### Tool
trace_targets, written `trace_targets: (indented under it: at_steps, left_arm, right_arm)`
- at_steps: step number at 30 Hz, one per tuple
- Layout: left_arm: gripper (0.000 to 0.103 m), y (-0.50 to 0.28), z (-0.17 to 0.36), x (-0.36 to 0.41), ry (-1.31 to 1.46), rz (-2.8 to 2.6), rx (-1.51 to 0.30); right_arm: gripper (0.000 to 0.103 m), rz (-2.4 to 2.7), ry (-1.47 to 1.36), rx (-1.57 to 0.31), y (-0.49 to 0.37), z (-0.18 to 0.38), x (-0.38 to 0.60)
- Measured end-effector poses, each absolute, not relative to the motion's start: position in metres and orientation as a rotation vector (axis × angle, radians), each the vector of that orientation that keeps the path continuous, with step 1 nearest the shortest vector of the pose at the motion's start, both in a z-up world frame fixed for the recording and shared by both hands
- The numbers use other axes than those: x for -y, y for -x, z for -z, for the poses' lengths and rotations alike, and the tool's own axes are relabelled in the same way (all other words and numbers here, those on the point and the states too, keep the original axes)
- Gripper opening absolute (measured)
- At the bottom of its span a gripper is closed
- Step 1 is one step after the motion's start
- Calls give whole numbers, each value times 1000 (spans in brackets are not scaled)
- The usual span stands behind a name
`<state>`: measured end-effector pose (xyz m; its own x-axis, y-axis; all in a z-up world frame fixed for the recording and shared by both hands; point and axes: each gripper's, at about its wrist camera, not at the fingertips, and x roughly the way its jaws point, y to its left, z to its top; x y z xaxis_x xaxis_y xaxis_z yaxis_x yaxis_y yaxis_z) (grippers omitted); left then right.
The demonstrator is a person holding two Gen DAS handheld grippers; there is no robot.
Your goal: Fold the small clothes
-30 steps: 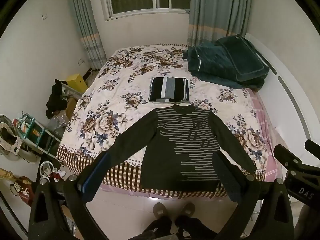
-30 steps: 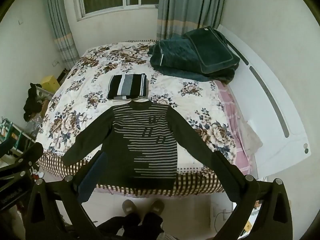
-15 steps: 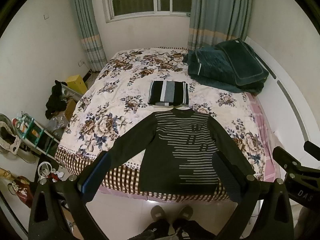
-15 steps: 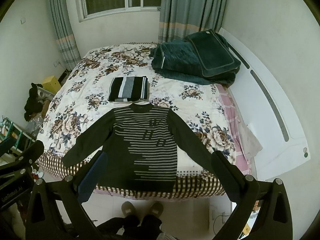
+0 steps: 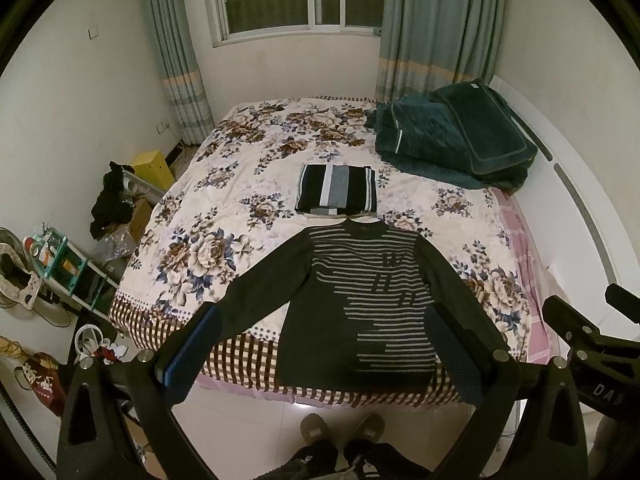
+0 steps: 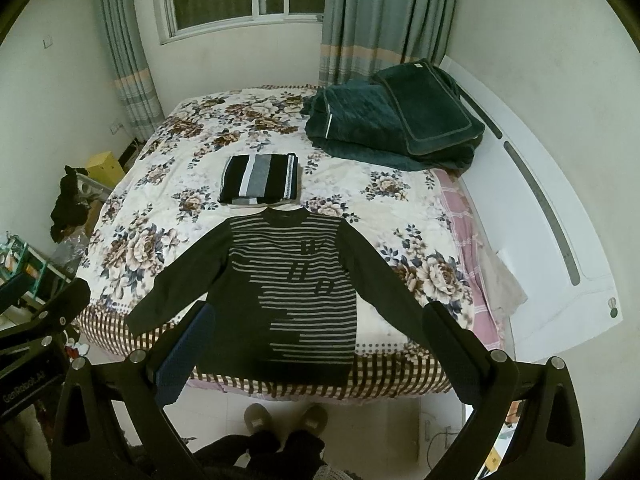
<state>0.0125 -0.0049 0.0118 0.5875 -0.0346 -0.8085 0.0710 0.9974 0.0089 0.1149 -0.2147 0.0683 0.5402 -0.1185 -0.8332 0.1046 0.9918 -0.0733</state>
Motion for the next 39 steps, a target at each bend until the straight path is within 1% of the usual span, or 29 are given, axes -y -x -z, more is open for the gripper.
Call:
trace_targets:
  at_steps: [6,20,39]
  left_arm:
    - [103,-14,-13,6,-41,62,-941]
    - [103,-23,-18,10,-40,61,-935]
    - [103,-28,-23,16,-42,60,-928]
  right_arm:
    - [103,134,15,-990,-114,-68,215]
    - [103,130,5,-979,-132,-87,206]
    - [103,124,-1,-972,-127,-83,214]
